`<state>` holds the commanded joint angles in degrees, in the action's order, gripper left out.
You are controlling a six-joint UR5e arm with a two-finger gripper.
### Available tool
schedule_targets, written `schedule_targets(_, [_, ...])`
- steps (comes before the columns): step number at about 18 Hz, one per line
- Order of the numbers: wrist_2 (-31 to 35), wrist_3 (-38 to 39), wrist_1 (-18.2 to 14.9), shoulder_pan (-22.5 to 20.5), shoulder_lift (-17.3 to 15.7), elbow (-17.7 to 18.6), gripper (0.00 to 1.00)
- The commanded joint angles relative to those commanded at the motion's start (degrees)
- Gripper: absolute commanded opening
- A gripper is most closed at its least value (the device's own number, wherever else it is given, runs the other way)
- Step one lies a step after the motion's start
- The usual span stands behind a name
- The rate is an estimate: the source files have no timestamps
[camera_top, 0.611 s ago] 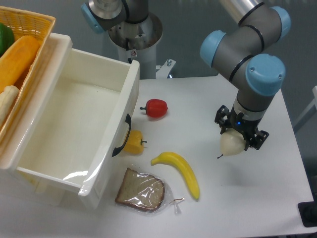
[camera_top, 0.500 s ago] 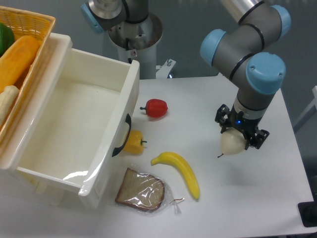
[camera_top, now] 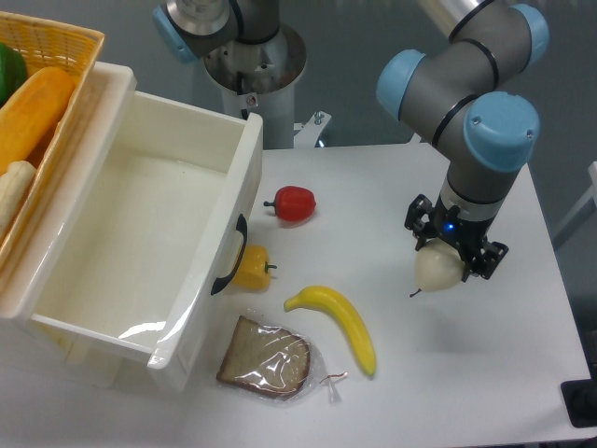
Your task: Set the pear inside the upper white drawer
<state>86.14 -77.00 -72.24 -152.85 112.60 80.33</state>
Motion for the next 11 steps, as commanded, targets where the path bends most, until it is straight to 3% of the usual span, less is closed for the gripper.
schedule_targets(2, [-2.5,1.8,-1.4,1.1,-1.5,0.1,0.18])
schedule_targets(11, [-10.6,16.6,-1.6,7.6,-10.4,0.9,0.18])
